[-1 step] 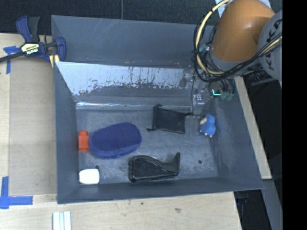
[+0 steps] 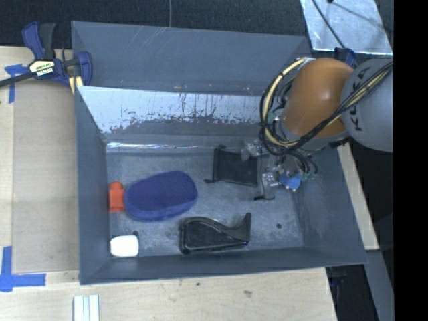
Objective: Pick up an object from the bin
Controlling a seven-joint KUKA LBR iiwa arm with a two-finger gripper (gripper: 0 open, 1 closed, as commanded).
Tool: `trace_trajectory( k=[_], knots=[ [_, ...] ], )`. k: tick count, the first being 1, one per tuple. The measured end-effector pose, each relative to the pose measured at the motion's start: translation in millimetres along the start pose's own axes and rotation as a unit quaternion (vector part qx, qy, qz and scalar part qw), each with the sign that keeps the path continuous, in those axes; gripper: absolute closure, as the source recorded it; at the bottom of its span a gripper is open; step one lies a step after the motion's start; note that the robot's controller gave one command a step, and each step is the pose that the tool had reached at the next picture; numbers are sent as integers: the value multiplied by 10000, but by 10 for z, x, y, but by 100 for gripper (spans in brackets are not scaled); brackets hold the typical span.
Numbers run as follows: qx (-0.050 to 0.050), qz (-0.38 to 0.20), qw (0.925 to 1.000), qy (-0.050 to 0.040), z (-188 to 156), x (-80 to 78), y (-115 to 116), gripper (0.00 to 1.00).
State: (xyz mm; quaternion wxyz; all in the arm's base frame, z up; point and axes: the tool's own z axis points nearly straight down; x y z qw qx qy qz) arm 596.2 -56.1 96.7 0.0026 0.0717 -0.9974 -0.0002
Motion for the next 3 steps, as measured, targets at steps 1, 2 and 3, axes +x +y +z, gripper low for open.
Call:
trace_trajectory(
  k=[1,2,3],
  knots=[
    [5,479,9988,-53,261,-208,2,0],
    [8,473,9989,-71,239,-219,2,100],
    [18,512,9986,-89,-1221,9,-103,100]
  ],
)
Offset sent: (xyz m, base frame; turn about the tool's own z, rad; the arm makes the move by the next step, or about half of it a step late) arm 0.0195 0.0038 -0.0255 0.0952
